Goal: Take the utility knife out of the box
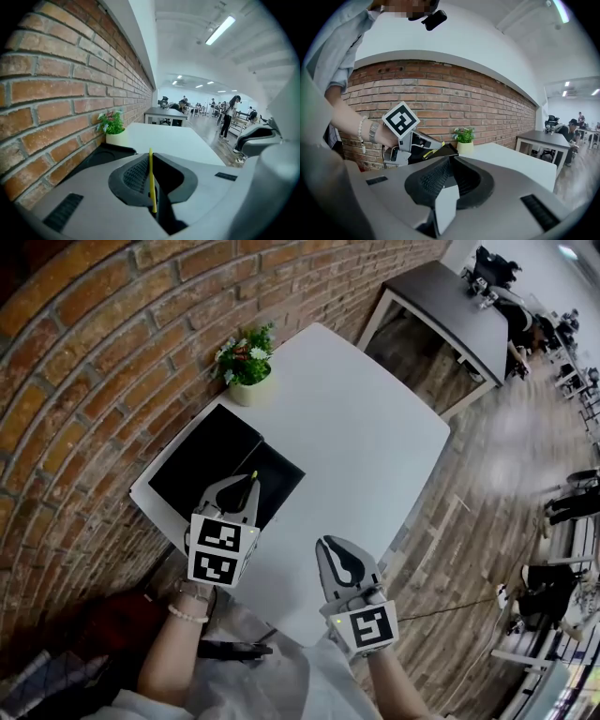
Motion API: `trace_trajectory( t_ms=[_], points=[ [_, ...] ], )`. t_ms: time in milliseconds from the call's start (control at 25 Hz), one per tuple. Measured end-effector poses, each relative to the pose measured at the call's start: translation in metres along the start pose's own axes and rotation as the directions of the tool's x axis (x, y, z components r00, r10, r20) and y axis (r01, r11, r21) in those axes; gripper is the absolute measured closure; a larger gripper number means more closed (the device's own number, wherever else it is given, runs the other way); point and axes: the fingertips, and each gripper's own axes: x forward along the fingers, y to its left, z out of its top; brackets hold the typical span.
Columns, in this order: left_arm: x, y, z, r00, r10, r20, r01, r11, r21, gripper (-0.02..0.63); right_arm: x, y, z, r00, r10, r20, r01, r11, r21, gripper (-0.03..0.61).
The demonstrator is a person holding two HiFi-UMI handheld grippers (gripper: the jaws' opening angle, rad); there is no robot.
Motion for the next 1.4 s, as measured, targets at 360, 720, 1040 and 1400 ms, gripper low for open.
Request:
trace_trajectory(
  t_ms=[360,720,1040,1400],
  points=[
    [-0.072,-0.014,0.048,0.979,0.0,0.204,-0.019,0.996,0.091,0.575,-0.014,0.006,0.038,0.997,-0.008,0.079,0.009,1.0,-0.019,0.52],
    [-0.142,-0.027,0.066,0.944,-0.002,0.329,-0.045,0.99,0.135,0.575,-0.031,0.017,0.065,0.994,-0.007,0.114,0.01,1.0,-0.025,0.52],
    [-0.181,-0.035,0.07,0.925,-0.002,0.38,-0.054,0.989,0.135,0.575,-0.043,0.028,0.079,0.991,0.01,0.137,-0.005,0.999,-0.041,0.52],
    [-0.197,-0.039,0.064,0.916,0.014,0.4,-0.053,0.995,0.087,0.575,-0.044,0.042,0.079,0.989,0.045,0.143,-0.038,0.998,-0.052,0.52]
  ],
)
